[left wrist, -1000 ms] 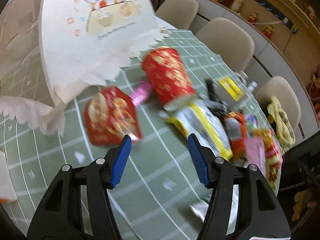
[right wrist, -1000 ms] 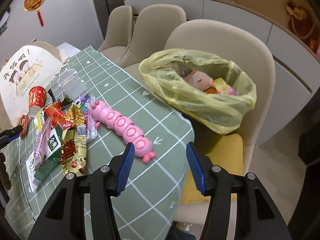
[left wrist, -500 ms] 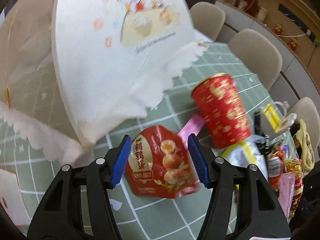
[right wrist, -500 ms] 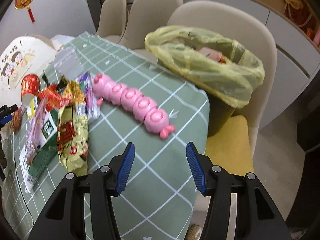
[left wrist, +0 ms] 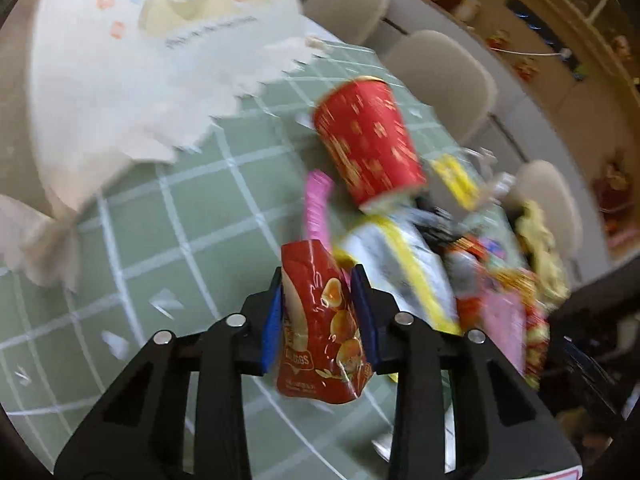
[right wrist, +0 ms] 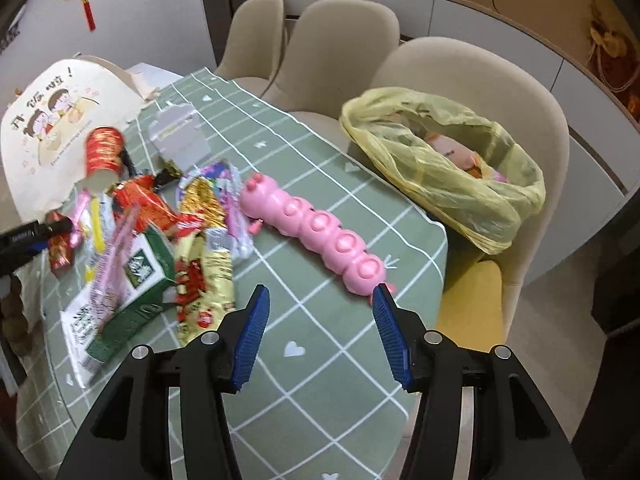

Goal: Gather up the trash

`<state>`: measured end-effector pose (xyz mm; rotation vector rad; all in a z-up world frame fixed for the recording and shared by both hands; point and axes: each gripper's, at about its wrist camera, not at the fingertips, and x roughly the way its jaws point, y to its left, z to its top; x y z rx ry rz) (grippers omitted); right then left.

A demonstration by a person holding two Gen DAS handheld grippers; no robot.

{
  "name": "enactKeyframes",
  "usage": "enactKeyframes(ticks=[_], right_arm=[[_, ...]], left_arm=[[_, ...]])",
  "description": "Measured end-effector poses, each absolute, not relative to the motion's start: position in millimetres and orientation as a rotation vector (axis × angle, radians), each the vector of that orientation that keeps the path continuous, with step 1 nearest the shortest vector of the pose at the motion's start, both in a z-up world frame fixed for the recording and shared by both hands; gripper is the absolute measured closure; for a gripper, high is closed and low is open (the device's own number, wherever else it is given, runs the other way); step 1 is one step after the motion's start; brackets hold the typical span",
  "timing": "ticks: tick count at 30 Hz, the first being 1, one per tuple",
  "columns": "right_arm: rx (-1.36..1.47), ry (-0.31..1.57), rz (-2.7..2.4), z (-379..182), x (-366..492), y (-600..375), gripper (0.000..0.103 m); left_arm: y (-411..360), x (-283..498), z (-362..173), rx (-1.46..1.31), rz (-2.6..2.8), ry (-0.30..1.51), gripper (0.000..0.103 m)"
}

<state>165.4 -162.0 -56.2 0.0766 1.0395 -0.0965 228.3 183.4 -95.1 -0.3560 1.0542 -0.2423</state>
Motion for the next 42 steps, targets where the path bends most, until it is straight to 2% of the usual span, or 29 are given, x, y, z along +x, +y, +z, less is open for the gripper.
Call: enactKeyframes(ticks=[1,3,5,19,21,24,28,42], right_arm=[[0.066,1.036,-0.091,-54,164,-159,0.052],[0.064,1.034,-0.08,-53,163,-157,0.052],[0.086,1.035,-0.057,-51,166,-153,0.052],[0.025,1.031,0.078,-57,232,-81,0.053],[0.014,1.058,0.075,-66,238,-77,0.059],[0.024,1.106,0.079,-78,241,-77,0.08],[0.001,1.105,0.07,-79,232,-80,0.086],[0.143,0.998,-0.091,-41,196,-153,0.086]], left_arm=[[182,224,-93,-0.354,-0.269,1.053,0.066],[181,219,-89,-0.337,-0.296,1.051,0.053],[183,217,-85,-0.319,-0.298,1.052,0.048],[187,220,-76,-0.204,-0.262,1.051,0.048],[186,221,-77,-0.197,-0.27,1.053,0.048],[184,222,-77,-0.192,-0.281,1.053,0.048],[182,224,-80,-0.2,-0.285,1.057,0.047],[185,218,-75,-0.183,-0.272,1.04,0.046]])
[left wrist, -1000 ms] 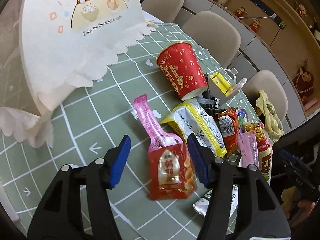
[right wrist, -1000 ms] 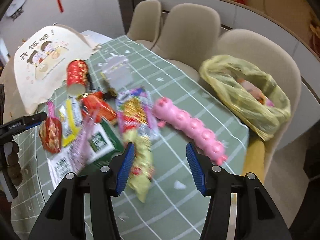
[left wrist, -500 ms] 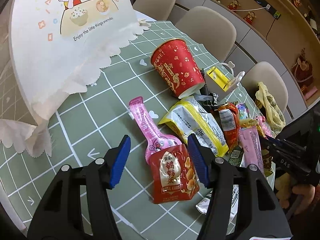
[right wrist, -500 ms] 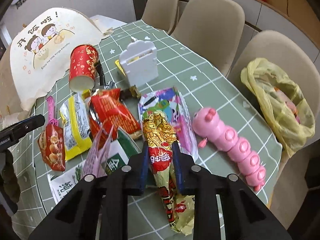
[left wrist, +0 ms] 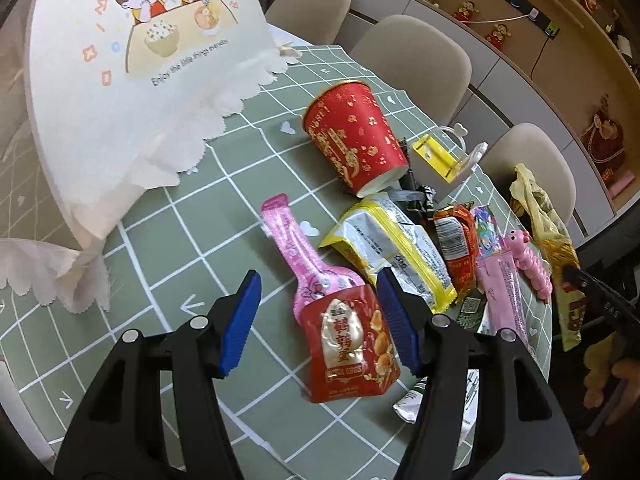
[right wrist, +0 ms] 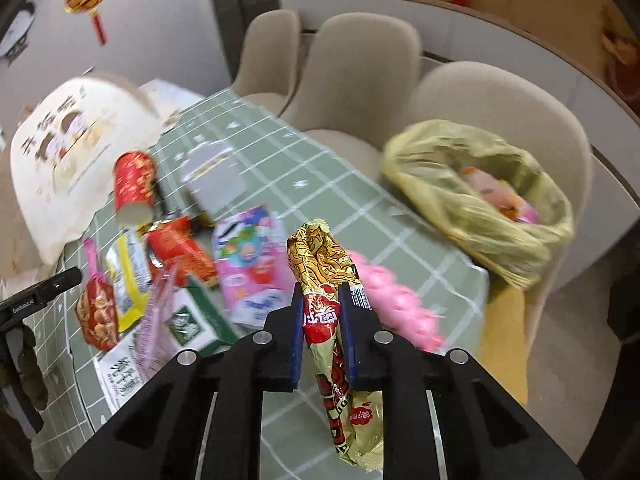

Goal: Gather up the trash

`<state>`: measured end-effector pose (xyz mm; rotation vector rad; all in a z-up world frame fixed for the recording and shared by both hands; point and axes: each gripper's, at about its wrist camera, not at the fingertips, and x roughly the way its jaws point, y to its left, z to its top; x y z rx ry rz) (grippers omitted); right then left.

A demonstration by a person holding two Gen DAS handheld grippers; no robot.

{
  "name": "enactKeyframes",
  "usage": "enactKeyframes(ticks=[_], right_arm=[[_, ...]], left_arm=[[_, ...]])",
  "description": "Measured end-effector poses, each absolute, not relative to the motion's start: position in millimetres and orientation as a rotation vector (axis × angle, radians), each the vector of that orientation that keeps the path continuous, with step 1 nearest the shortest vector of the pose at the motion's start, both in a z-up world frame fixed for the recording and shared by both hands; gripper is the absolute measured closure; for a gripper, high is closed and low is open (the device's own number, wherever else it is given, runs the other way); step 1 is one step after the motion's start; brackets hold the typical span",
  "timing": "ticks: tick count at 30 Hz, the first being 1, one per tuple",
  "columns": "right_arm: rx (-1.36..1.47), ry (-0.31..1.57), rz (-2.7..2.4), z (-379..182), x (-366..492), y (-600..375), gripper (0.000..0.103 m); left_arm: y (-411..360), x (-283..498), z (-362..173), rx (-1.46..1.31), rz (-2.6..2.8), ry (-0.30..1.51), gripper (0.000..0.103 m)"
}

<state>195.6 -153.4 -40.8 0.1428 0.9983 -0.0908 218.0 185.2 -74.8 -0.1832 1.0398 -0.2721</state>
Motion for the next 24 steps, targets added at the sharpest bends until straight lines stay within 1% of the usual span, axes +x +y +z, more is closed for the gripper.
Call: enactKeyframes(ticks=[7,12,14,17,23,24], right_arm=[[0.196,1.004,-0.138,-43,173,-178,0.086],[0.206,0.999,-0.148,-45,163,-180,0.086],[0.208,1.002,-0.152,-46,160,-181,0.086],[0.214,1.004,-0.159,-48,157,-183,0.086],[0.233,1.01,-0.167,-52,156,-188,0.086],[0.234,1.008,-0.166,-52,156,-188,0.086]], left_arm=[[193,217,-73,-0.149,-0.299,1.03,0.045],[200,215,-76,-0.105,-0.357,1.023,0.04],[202,216,-81,-0.08,-0.353,1.032,0.04],[197,215,-89,-0.122,-0.387,1.074,0.04],[161,201,-94,-0.08,-0.413,1.087,0.04],[156,199,-95,-0.074,-0.397,1.094,0.044]])
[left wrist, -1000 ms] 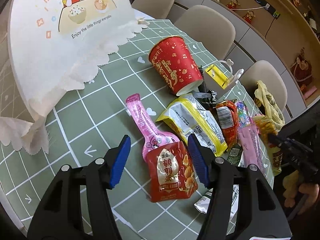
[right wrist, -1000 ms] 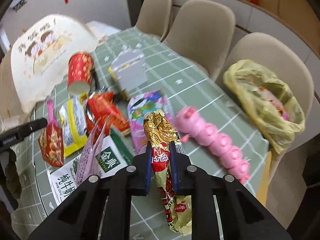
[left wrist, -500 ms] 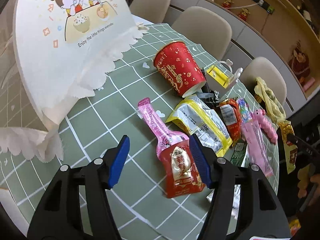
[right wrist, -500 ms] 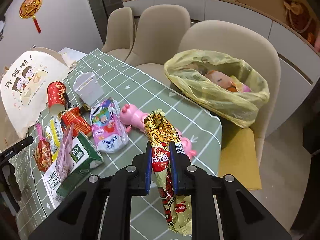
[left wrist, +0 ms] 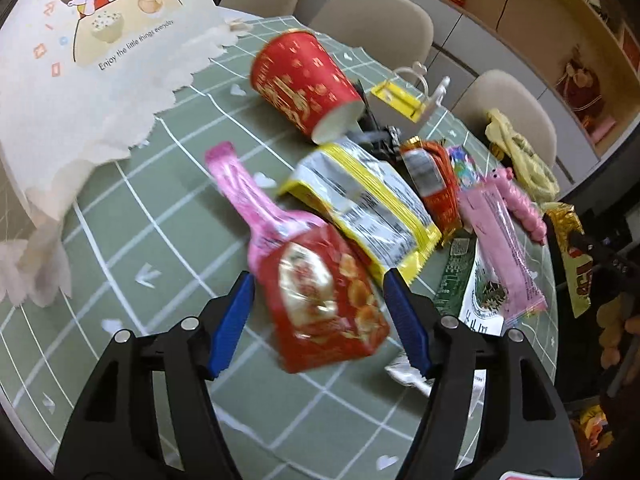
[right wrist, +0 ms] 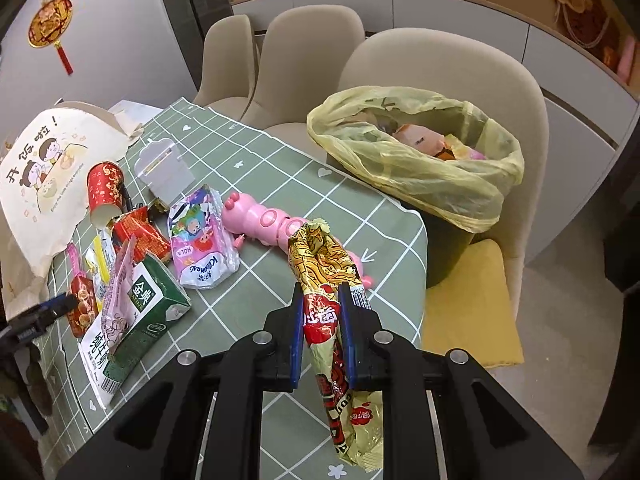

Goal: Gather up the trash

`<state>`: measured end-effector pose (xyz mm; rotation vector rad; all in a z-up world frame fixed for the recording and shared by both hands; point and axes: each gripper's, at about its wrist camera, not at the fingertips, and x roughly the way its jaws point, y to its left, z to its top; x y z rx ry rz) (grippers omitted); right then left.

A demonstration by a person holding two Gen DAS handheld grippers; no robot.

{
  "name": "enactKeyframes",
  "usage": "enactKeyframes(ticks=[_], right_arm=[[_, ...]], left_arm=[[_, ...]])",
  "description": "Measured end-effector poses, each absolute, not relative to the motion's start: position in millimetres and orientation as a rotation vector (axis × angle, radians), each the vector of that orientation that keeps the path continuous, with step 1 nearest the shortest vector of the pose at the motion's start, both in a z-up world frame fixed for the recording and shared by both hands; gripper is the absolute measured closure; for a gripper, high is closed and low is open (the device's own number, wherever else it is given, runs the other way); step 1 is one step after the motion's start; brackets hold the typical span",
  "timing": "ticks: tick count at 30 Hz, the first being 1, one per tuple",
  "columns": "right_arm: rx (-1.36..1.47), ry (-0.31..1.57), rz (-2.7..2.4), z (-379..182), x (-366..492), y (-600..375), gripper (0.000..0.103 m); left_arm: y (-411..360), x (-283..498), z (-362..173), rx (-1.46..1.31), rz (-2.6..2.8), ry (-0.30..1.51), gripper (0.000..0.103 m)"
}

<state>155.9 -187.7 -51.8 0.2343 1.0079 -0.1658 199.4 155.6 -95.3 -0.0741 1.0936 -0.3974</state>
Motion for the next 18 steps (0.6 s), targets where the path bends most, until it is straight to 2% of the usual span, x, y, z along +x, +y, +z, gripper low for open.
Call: enactKeyframes(ticks=[1,2,4,6,8,10,18], right_arm=[[0.236,1.006,-0.162,-51,156,-187,0.086],[0.238,1.001,-0.155,-50,157,-187,0.086],[0.231,0.982,-0.138,-44,156,-186,0.086],[0.217,0.96,-0.122,-38,153,-186,0.086],[0.217,0.938,-0.105,-31,149,-188,0.086],[0.223,0.919,-0.087,-25,146,-192,0.086],[0.256,0.854,-0.04,-5,134,-219,0.086]], left_arm=[[152,198,-95,-0.071,-0.39,1.097,0.051],[148,196,-95,-0.062,-0.386,1.101,0.068],[145,193,-89,-0.065,-0.386,1.094,0.072],[143,188,-79,-0.07,-0.38,1.077,0.087],[143,184,-66,-0.074,-0.358,1.059,0.089],[145,181,-52,-0.105,-0.35,1.048,0.096],[102,169,8,-0.063,-0.362,0.96,0.096]])
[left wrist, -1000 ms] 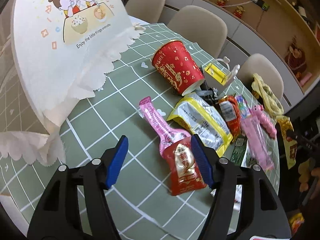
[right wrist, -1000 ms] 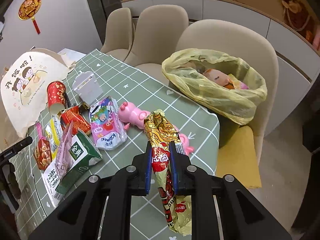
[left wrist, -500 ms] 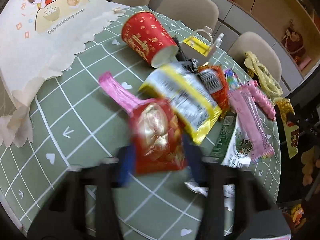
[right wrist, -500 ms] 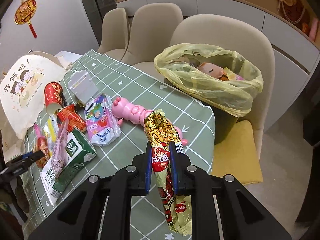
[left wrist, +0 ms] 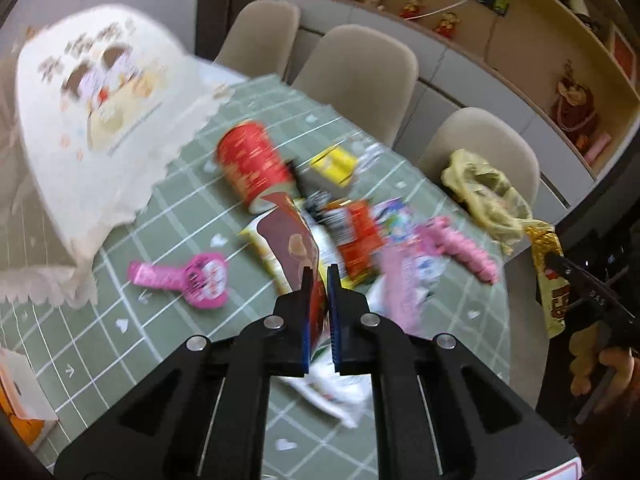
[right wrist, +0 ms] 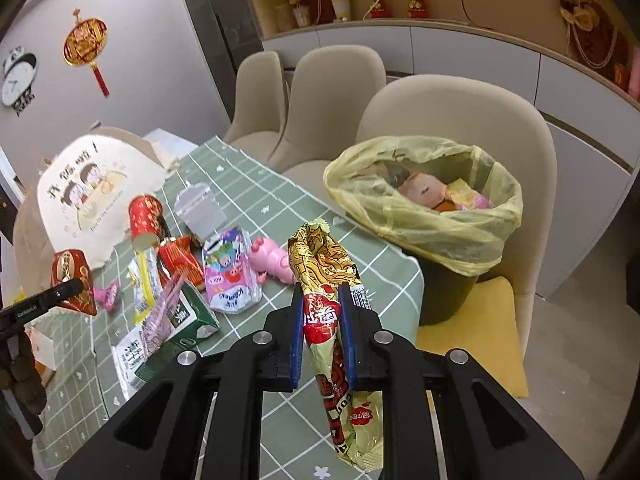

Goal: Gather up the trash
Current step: 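Carry both wrappers to the yellow bag and open both tools to drop them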

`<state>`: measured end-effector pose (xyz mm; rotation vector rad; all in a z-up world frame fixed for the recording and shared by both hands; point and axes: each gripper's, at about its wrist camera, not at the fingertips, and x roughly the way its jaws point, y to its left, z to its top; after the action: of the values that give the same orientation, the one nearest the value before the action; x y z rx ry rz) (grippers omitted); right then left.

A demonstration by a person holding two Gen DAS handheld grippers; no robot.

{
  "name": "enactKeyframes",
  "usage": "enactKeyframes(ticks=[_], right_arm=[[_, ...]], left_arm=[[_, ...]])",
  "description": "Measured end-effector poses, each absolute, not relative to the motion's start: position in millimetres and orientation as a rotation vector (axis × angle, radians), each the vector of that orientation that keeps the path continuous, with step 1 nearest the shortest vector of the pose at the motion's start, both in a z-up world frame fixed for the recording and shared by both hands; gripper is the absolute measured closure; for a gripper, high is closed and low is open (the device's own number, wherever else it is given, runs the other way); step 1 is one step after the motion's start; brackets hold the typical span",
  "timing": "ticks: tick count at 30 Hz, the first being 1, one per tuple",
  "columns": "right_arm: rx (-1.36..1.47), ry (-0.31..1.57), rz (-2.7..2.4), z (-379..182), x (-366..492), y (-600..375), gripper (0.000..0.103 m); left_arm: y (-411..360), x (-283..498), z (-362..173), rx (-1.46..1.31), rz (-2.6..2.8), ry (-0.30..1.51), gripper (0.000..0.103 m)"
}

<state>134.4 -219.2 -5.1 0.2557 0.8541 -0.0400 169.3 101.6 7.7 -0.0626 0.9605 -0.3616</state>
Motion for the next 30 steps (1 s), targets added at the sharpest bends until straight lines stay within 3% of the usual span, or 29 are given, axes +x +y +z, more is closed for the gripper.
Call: enactKeyframes(ticks=[13,19,26,28,29,30], right_arm=[[0.235,0.789,-0.097,17,155,-316,0.086],[0.246,0.793,-0.135,12,189,-379,0.086],[0.242,0.802,-0.136,1,240,-434,0.086],[0.25,0.808,-0.134,-4,254,-446,0.086],[0.255,0.812,-0.133,-6,258,-450,0.086],[0.26,0.817,-0.13,-9,264,-453,0.086]], left_arm=[[-52,197,45,-0.05,-0.602,0.908,0.096],[-152,253,28,-0.077,-0.775,0.985,0.097],[-258,325,-31,-0.089,-0.867,1.183,0.096],[-275,338,-48,-0.062,-0.826,1.229,0.081],[-280,343,-54,-0.054,-0.806,1.244,0.064],[-282,346,-60,-0.05,-0.787,1.254,0.06]])
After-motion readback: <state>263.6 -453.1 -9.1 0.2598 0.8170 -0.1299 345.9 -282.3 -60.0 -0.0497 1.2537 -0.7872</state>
